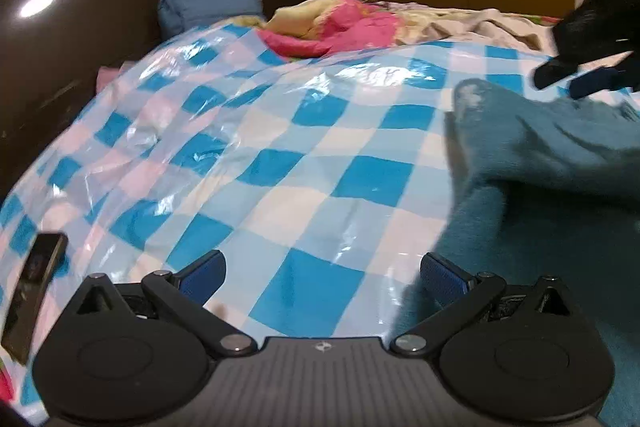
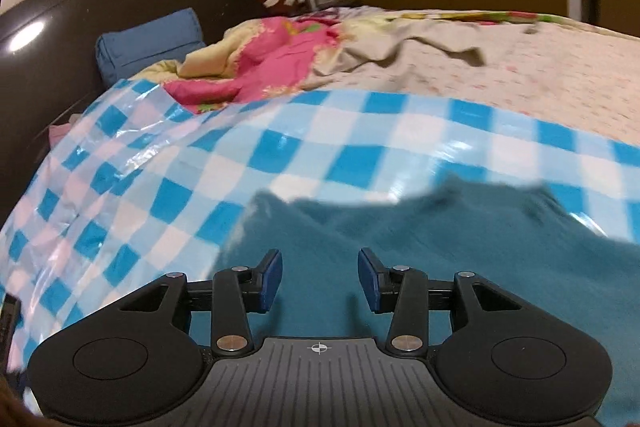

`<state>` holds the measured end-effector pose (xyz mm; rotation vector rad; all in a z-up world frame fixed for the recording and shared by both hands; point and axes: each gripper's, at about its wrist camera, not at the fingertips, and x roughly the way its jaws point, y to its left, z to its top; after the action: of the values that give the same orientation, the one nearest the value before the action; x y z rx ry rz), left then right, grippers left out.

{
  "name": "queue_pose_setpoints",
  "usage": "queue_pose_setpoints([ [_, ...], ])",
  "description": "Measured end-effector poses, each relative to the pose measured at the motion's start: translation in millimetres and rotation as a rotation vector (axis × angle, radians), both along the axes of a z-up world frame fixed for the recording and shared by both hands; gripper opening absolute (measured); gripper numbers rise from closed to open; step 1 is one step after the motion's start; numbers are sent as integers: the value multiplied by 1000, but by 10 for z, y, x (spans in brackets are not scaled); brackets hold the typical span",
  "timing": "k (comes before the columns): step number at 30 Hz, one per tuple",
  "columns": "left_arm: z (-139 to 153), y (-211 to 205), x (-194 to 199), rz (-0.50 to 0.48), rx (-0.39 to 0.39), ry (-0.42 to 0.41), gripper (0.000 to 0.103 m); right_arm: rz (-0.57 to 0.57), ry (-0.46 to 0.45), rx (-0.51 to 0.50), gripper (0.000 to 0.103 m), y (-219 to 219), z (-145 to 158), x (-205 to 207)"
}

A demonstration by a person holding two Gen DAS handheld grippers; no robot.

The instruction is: Fold small clothes

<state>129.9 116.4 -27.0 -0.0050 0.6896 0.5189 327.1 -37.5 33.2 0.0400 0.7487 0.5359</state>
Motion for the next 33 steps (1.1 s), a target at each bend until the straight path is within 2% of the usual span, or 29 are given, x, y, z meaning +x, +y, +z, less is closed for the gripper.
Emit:
queue_pose_setpoints([
  [2,-52,95,68,33,-22,5,103,52,21,-22,52,224,-75,186],
  [7,-119,308,54,73,-112,-9,103,156,63,-152,51,599,-310,423],
  [8,-118,315,29,59,-126,-20,103,177,57,-168,37,624,-313,417],
  [9,-118,306,5,43,-134,-28,103,191,52,-172,17,647,-300,395],
  [11,-95,276,-37,-3,-148,-50,103,216,71,-155,0,658,-234,371],
  [14,-23,205,-93,-39,-130,-79,103,159,39,-174,0,689,-146,440],
  [17,67,159,-197,-82,-127,-122,103,92,46,-151,0,715,-126,577],
  [19,123,118,-277,-117,-117,-147,103,102,44,-145,0,735,-122,599],
  [21,153,69,-314,-149,-108,-161,103,147,67,-130,6,717,-111,588],
  [25,160,-64,-248,-232,-87,-146,103,181,75,-117,29,583,-83,562],
  [27,140,-105,-214,-256,-87,-132,103,184,85,-101,46,513,-96,586],
  [29,118,-140,-199,-265,-77,-118,103,202,120,-68,51,492,-130,621],
  [30,108,-146,-195,-264,-73,-111,103,235,146,-57,60,517,-165,637],
  [32,86,-132,-188,-263,-86,-97,103,289,147,-89,68,605,-240,630],
  [33,72,-124,-188,-261,-92,-92,103,300,128,-116,68,644,-276,615],
])
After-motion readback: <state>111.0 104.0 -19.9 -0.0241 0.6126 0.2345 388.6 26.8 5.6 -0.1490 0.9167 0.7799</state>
